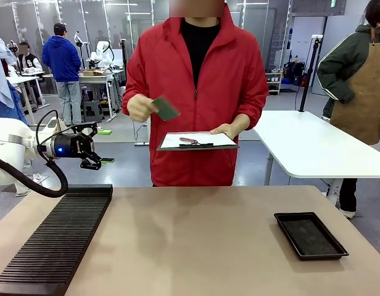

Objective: Inspect the PCB.
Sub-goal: Release the Blank PCB you were holding, then pick up the Blank PCB that the human is holding.

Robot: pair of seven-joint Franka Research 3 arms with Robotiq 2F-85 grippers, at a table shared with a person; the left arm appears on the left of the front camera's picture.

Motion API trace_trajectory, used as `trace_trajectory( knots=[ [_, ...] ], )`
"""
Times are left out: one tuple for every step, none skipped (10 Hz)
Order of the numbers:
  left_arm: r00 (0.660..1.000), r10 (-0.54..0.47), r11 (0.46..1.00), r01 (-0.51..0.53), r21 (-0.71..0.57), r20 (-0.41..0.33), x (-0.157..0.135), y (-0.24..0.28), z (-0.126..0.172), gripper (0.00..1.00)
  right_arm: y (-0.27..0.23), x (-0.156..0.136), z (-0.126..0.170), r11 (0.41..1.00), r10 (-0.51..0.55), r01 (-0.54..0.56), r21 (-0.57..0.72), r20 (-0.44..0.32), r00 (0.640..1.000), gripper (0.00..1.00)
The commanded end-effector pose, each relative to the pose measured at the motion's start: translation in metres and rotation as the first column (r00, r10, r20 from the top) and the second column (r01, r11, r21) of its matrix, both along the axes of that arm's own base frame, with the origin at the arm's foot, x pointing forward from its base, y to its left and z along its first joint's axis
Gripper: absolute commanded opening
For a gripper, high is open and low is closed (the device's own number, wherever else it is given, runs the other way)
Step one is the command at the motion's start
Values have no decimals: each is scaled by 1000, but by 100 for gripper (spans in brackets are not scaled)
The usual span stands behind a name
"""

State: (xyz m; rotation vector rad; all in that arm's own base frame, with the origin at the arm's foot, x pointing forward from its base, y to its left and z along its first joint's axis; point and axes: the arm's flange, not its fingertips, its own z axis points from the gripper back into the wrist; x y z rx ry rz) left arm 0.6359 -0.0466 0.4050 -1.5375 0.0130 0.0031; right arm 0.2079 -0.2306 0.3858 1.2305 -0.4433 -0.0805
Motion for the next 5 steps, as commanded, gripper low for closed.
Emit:
trace_trajectory(
  knots=[
    [1000, 3, 1000, -3, 2, -1, 0, 0, 0, 100, 0, 0, 1, 1000, -1, 1, 8, 25, 1000, 100],
    [1000, 3, 1000, -3, 2, -1, 0, 0, 0, 100, 0, 0, 1, 1000, -1, 1, 8, 25, 1000, 100],
    [1000, 3, 1000, -3, 2, -1, 0, 0, 0, 100, 0, 0, 1, 1000, -1, 1, 8, 25, 1000, 100],
    [1000, 3, 1000, -3, 2, -1, 0, 0, 0, 100, 0, 0, 1, 1000, -1, 1, 8, 25, 1000, 100],
    [1000, 3, 1000, -3, 2, -1, 0, 0, 0, 100, 0, 0, 1, 1000, -1, 1, 8, 25, 1000, 100]
  ],
)
